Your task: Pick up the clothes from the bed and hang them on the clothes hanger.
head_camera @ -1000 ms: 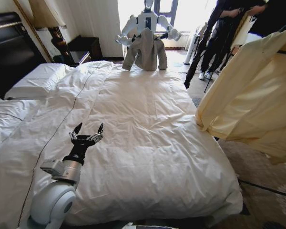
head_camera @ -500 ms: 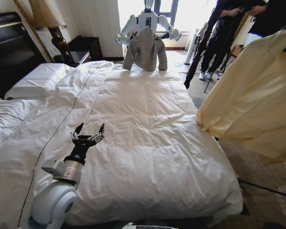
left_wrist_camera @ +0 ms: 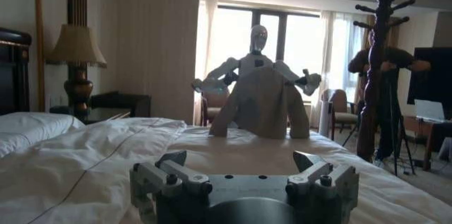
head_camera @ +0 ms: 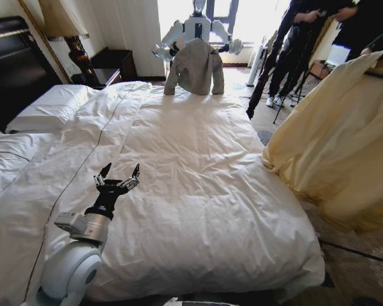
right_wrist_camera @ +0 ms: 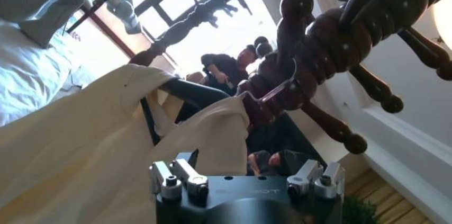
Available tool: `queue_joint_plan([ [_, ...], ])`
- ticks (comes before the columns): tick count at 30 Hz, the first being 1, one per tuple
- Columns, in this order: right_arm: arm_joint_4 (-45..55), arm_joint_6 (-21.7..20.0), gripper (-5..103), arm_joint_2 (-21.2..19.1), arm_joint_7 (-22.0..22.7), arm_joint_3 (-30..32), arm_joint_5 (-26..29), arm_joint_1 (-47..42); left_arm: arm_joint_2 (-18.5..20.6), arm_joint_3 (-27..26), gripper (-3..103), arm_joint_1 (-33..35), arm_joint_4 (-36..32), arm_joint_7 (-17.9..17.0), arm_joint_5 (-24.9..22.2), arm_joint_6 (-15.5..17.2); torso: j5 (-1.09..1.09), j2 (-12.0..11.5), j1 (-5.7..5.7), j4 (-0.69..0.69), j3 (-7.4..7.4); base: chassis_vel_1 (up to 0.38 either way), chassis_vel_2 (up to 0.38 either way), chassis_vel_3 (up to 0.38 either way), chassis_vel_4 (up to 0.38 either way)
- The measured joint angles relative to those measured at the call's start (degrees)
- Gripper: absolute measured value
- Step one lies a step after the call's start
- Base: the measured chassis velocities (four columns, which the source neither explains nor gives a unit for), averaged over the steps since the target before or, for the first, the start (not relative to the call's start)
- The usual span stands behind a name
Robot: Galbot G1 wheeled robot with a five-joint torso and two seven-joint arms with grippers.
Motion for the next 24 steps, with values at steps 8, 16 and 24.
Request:
queue_joint_plan([
  [8,4.31,-0.04,100,-1.76,1.59,0.80,2.95,0.57,0.39,-0.12,100,-0.06,0.00,-0.08,-0.10,-0.03,0.00,0.00,0.00,0.00,0.00,0.000,0.000,0.000,0.000],
  [16,12.43,0.17,100,-7.51,1.73,2.14,9.93,1.63,-0.34,-0.35,100,1.17,0.00,-0.13,0.40,-0.01,0.00,0.00,0.00,0.00,0.00,0.000,0.000,0.000,0.000],
  [24,19.83,4.84,100,-17.22,1.70,3.64,23.28,3.26,-2.16,-3.61,100,2.70,0.00,-1.59,-0.40,0.62,-0.01,0.01,-0.01,-0.01,-0.01,0.000,0.000,0.000,0.000],
])
